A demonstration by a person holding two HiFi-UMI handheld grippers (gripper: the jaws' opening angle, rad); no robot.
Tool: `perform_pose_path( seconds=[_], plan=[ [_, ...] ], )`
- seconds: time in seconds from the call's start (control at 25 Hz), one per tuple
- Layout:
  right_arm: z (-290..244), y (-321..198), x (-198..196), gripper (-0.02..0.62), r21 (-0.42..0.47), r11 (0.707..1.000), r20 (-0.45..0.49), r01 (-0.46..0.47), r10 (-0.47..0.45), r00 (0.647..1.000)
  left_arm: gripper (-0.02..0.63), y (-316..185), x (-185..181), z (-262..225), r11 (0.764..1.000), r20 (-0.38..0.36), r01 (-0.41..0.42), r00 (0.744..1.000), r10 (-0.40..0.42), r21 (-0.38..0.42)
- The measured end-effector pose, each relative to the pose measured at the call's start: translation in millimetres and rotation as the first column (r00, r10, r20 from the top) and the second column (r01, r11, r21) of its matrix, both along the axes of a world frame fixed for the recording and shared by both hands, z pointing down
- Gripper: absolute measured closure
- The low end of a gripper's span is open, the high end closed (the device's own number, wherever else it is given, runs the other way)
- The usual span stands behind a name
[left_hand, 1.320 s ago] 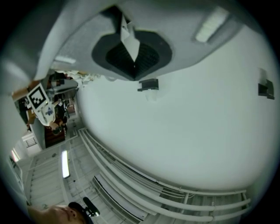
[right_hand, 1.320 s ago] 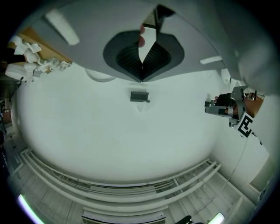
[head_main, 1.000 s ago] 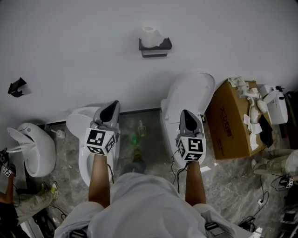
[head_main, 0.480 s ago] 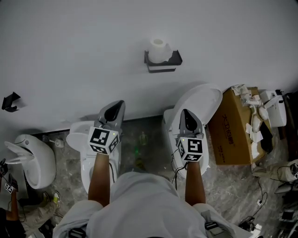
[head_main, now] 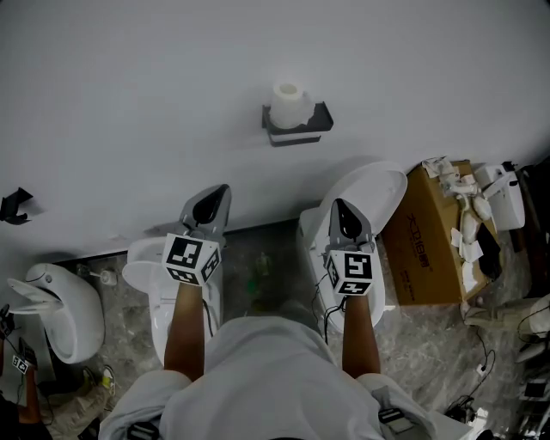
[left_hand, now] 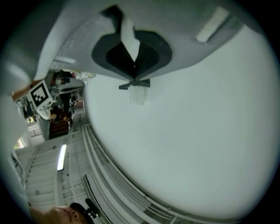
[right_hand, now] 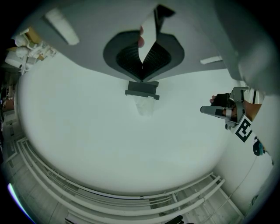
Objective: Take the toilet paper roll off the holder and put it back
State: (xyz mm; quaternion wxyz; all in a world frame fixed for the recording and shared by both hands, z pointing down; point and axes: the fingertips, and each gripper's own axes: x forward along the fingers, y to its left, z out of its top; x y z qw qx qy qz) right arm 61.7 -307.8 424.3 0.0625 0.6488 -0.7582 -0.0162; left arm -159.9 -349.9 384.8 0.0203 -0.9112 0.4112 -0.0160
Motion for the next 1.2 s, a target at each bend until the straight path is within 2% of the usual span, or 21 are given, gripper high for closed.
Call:
perform_pose_path(
  seconds=[1.2],
  plan=[
    [-3.1, -100.6, 72.3, 0.592, 0.016, 0.997, 0.049, 0.073, -0.074, 0.996, 0.604, -87.5, 78.7, -24.2, 0.996, 0.005, 0.062, 0.998, -0.063, 0.063]
  ],
)
